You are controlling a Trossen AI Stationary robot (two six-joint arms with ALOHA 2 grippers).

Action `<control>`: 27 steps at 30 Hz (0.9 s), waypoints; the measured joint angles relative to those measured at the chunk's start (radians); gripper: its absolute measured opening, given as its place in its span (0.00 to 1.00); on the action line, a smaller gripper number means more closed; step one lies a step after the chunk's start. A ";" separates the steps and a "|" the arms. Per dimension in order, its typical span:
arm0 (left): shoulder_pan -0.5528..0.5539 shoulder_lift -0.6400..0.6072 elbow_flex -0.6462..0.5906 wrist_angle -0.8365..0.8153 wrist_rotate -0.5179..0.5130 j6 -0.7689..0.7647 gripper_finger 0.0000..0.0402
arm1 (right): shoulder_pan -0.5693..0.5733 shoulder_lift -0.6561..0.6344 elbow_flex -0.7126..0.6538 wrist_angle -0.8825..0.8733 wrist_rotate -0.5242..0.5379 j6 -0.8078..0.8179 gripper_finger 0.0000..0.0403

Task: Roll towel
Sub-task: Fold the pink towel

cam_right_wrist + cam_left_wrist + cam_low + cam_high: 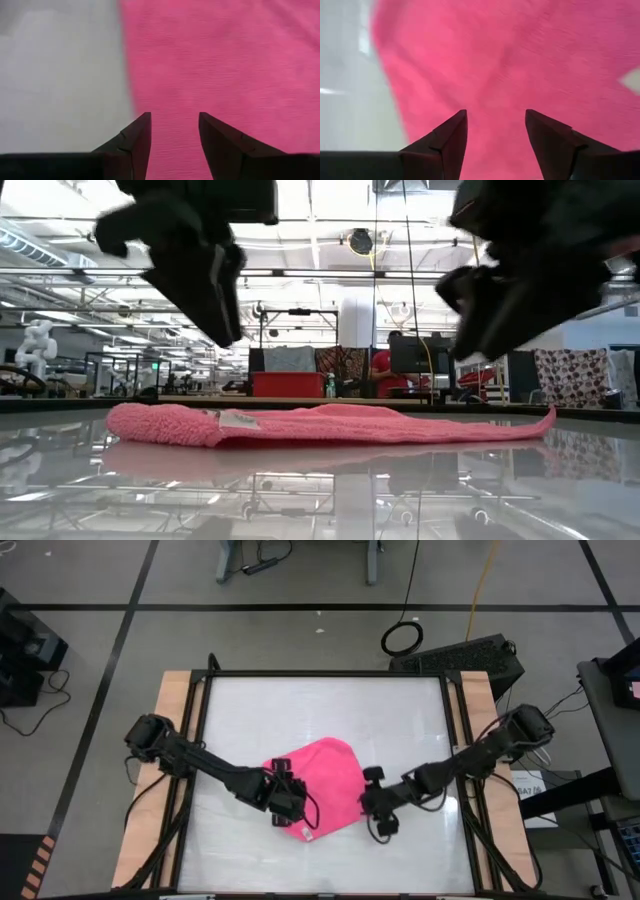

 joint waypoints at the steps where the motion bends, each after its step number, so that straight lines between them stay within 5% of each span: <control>1: 0.000 0.003 -0.001 -0.002 0.019 -0.027 0.52 | -0.027 0.000 0.000 0.000 -0.006 -0.024 0.39; 12: 0.013 0.056 -0.071 0.002 0.114 -0.160 0.52 | -0.274 0.011 0.000 -0.006 -0.162 -0.223 0.39; 27: 0.012 0.064 -0.077 0.060 0.158 -0.212 0.52 | -0.351 0.173 0.010 0.066 -0.221 -0.350 0.39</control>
